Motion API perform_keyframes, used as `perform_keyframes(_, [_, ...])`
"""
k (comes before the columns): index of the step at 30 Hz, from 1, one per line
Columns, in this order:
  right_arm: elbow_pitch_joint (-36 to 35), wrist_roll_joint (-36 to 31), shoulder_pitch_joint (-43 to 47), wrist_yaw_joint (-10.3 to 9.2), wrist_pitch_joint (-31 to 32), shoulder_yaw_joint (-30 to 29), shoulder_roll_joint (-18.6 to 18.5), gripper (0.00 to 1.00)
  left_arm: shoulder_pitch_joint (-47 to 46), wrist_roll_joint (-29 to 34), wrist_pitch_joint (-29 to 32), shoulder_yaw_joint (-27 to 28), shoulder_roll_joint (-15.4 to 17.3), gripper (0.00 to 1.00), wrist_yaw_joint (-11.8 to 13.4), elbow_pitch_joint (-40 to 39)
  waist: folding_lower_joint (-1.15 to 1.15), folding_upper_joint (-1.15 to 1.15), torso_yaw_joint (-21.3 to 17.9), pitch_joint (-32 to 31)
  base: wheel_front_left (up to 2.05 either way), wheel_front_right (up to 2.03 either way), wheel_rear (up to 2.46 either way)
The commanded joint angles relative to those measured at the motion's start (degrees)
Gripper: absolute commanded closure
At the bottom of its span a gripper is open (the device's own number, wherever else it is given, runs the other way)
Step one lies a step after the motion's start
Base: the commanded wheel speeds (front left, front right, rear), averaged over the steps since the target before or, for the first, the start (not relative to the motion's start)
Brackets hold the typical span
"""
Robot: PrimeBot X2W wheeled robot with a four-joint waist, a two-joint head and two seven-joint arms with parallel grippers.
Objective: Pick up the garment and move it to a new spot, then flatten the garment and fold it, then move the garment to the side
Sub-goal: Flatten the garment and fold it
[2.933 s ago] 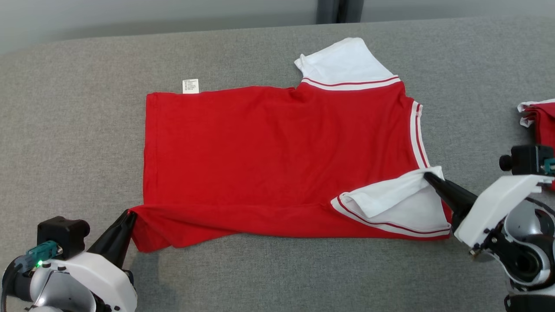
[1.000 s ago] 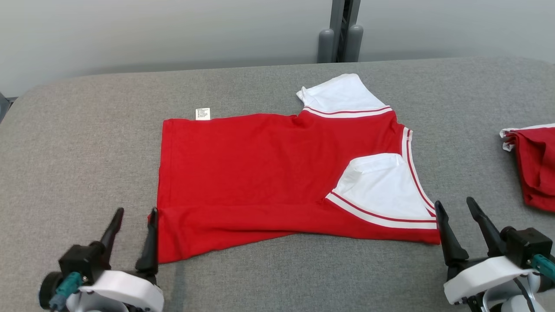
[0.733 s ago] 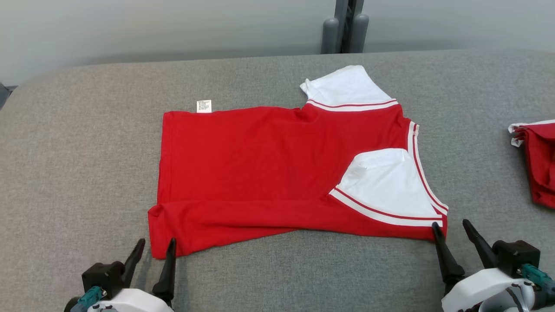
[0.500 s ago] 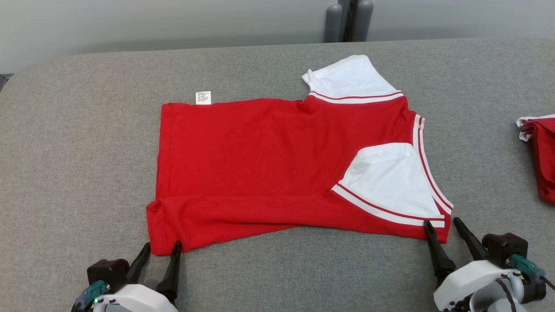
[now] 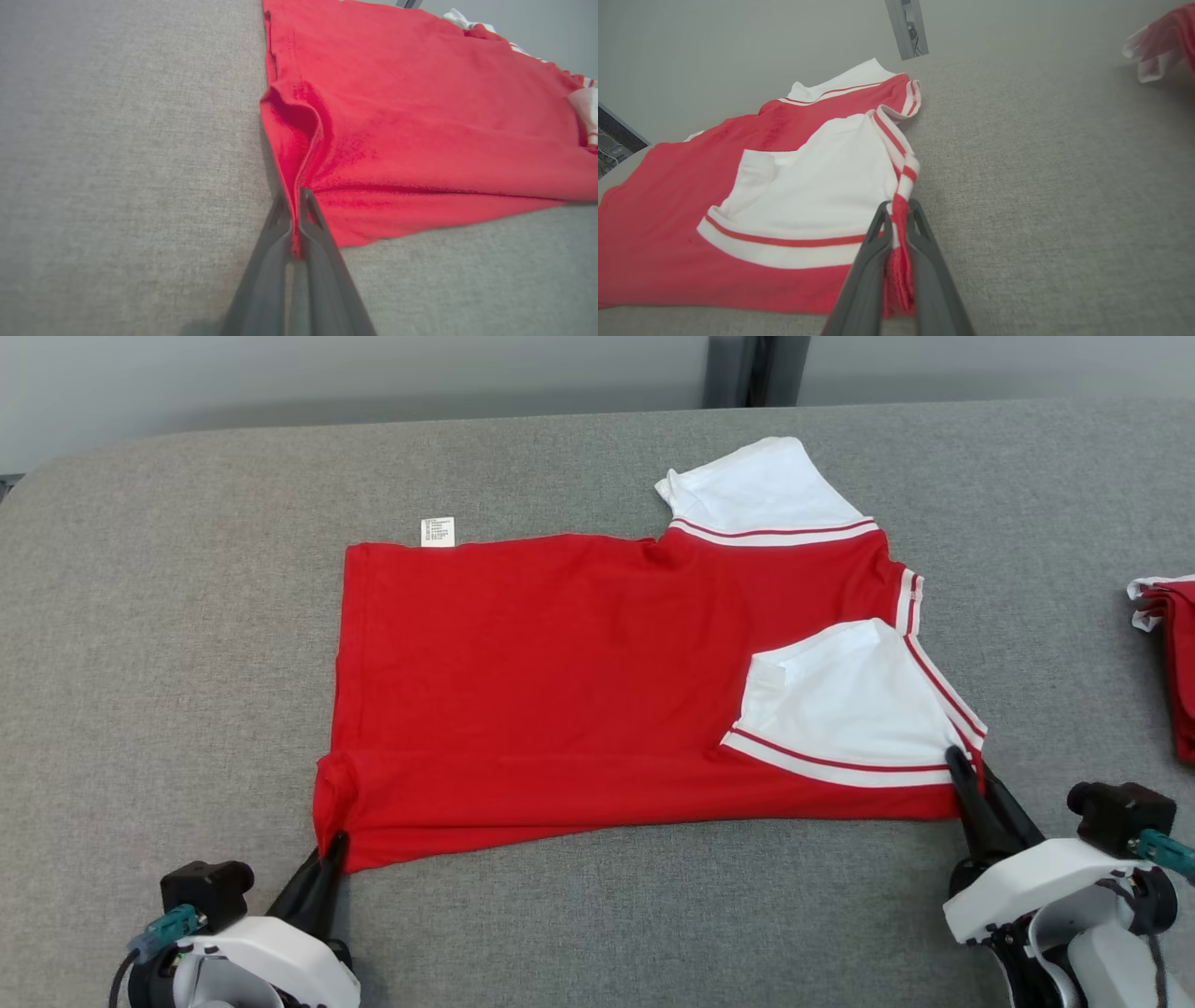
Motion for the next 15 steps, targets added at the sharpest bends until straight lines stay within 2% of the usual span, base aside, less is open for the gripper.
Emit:
perform_keyframes(1, [-1.67,2.16,0.15,-0.02,1.03,-0.54,-0.87,1.00,-0.08,-0.12,0.53,0.35,1.94,1.00,-0.01,-0.75,0.00,0.00,0.11,-0.02,0.00,0.00,0.00])
perform_keyframes(9, [-10.12,7.20,5.83,-0.03,6.43,-3.34,-2.24,1.00,3.96,-0.04,6.26,0.00,6.88,1.00,1.07,-10.11,0.00,0.00,0.88,-0.49,0.00,0.00,0.00])
perform_keyframes(15, [-18.20,7.51,13.38,-0.04,11.39,-8.89,-0.38,1.00,9.72,-0.91,12.29,0.28,10.10,1.00,4.51,-22.04,0.00,0.00,1.19,-0.52,0.00,0.00,0.00])
